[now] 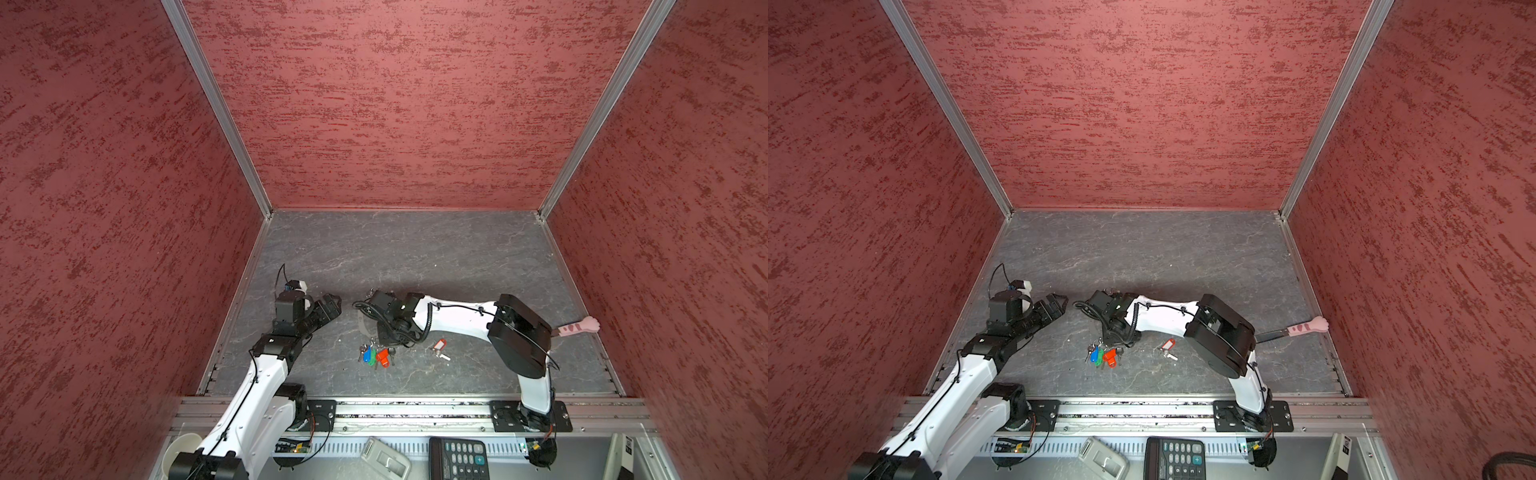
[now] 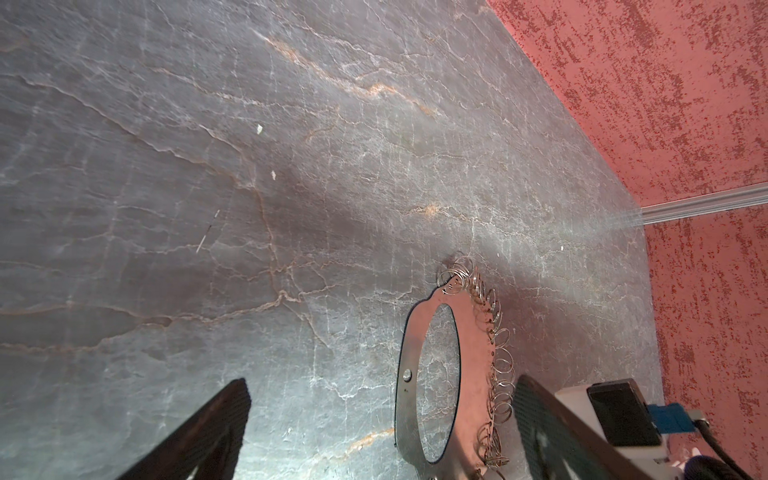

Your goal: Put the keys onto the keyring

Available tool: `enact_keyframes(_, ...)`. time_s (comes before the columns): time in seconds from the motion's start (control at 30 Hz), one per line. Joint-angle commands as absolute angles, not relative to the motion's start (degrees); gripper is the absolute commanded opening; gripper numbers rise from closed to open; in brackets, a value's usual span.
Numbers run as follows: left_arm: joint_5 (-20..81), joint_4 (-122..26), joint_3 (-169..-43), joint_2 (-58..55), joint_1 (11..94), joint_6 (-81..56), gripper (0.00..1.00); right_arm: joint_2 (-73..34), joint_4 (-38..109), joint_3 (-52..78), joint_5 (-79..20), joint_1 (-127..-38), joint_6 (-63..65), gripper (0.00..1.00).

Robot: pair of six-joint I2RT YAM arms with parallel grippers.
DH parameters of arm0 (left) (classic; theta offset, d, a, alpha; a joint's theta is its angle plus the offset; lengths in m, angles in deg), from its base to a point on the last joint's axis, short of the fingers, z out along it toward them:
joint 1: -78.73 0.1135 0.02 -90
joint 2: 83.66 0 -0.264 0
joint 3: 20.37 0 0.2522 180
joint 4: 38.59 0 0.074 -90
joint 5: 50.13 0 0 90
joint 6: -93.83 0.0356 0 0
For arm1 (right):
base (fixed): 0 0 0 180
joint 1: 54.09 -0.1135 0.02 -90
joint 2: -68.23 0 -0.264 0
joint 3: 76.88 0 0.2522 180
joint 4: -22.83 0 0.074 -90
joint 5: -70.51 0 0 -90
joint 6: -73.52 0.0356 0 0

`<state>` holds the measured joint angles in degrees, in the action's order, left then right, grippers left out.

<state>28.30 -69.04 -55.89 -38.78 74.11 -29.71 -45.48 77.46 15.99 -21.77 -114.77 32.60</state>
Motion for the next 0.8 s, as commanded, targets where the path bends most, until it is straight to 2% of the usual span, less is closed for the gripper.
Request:
enact_keyframes(0.0,28.81,-67.95,-55.53,-38.91,73.80,-28.51,1.00,-45.94,78.67,18.06,-19.21,-115.17,33.23,0.29)
enact_keyframes(0.17,28.59,-67.78,-55.48,-39.06,73.37,-28.07,1.00,-46.96,78.98,18.82,-19.64,-115.26,32.97,0.33)
enact_keyframes(0.77,29.05,-67.67,-55.48,-39.14,72.92,-27.98,1.00,-51.37,84.35,22.71,-17.08,-116.19,31.93,0.30)
